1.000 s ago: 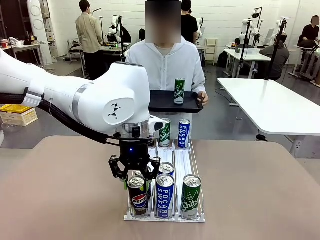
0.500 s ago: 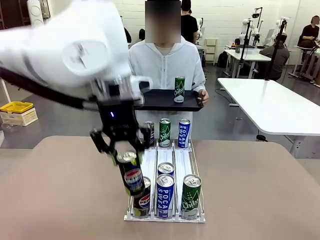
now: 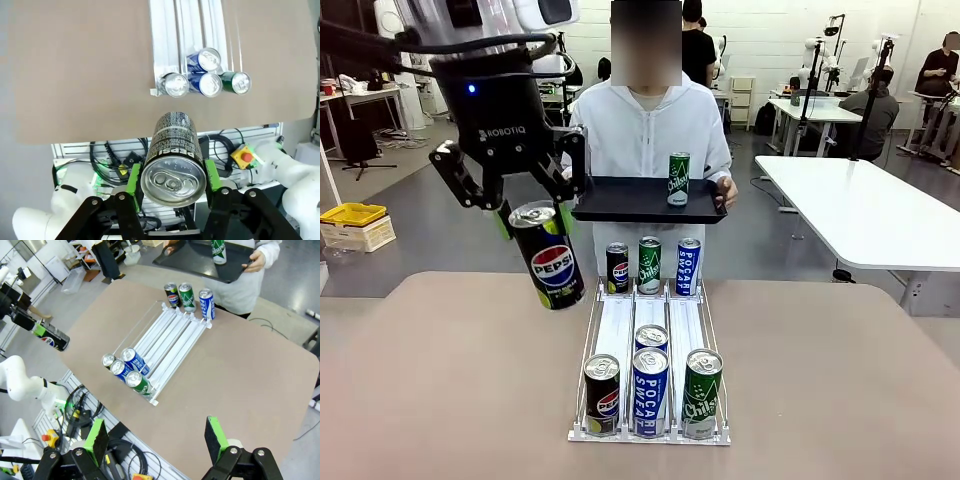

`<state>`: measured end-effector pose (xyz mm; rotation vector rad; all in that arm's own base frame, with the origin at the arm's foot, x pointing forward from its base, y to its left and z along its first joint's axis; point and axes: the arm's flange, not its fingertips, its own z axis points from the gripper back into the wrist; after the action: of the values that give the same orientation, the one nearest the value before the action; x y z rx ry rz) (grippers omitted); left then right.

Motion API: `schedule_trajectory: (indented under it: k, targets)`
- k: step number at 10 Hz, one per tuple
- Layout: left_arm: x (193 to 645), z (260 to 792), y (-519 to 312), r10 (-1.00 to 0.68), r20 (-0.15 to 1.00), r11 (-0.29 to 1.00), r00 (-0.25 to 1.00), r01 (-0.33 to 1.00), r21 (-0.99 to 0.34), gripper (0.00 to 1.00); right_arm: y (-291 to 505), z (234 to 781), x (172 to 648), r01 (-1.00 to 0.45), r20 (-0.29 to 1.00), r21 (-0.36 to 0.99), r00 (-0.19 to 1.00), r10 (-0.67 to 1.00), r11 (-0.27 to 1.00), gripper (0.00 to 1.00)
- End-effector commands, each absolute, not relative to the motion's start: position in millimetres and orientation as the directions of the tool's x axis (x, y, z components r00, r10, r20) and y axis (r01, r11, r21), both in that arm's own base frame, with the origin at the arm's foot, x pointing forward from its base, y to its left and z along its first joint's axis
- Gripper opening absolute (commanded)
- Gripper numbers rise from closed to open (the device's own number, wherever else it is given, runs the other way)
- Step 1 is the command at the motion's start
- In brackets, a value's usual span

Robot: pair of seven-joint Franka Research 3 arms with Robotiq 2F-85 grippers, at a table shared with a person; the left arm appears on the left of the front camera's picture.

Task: Retrieve and hand over the desired beverage to the person.
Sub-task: Pick up another can of the same type that the person held from the Automatic Can Dispenser, then place the picked can on the Handle tray extended by the person.

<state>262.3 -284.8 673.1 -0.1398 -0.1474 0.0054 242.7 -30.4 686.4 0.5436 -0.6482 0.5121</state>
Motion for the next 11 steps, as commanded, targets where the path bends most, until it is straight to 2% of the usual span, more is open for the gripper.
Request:
schedule_trajectory:
  k: [1, 4, 5, 11]
  targets:
    - [272.0, 675.6, -304.6, 0.018, 0.166, 0.999, 0.986, -0.01, -0.049, 0.55, -29.9, 685.2, 242.3, -0.601, 0.678, 0.31, 0.683, 0.271, 0.737, 1.0]
    - [281.6, 667.0, -320.6, -0.005, 0.182, 1.0, 0.983, 0.002, 0.019, 0.55, -29.9, 685.2, 242.3, -0.601, 0.678, 0.31, 0.683, 0.271, 0.737, 1.0]
    - [272.0, 663.5, -309.7, -0.023, 0.169, 0.999, 0.985, 0.03, -0.035, 0.55, -29.9, 685.2, 242.3, -0.601, 0.678, 0.31, 0.683, 0.271, 0.737, 1.0]
    - [272.0, 663.5, -309.7, -0.023, 0.169, 0.999, 0.985, 0.03, -0.035, 0.55, -29.9, 685.2, 242.3, -0.601, 0.678, 0.31, 0.683, 0.271, 0.737, 1.0]
